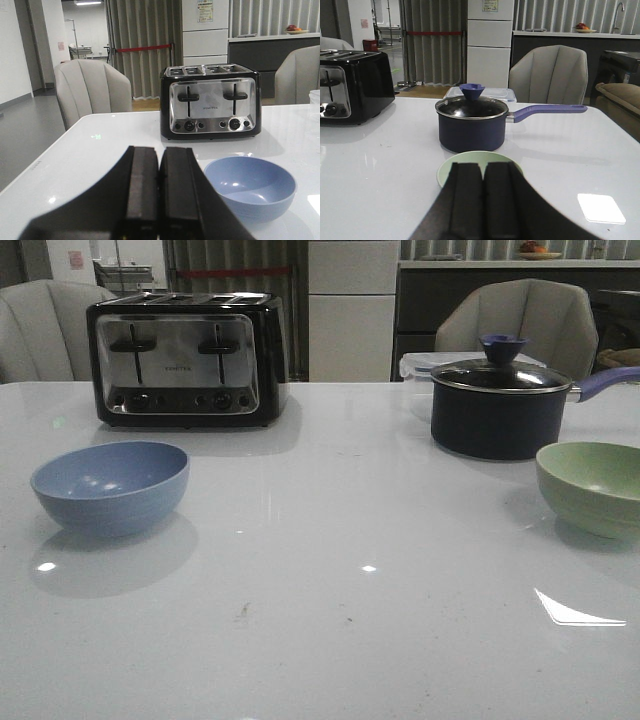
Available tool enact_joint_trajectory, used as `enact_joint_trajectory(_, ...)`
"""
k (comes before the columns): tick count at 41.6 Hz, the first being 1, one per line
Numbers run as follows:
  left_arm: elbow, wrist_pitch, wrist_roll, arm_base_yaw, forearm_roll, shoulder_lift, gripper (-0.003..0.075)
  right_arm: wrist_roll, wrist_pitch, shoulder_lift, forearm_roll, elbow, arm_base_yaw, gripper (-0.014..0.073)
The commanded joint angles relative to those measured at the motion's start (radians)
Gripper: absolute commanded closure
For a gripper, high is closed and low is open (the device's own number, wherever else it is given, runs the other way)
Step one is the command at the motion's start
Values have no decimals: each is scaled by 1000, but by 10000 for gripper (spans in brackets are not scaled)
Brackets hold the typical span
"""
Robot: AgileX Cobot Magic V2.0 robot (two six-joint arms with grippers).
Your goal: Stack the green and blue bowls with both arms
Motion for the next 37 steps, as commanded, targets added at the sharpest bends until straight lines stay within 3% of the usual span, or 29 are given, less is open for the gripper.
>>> enact_joint_trajectory(1,4,-94,0,-7,-5,-18,621,2,-95,-20,-14,-3,-7,537)
enact_joint_trajectory(37,1,-139,0,-7,-5,-18,621,2,-104,-20,-14,-10,-7,537)
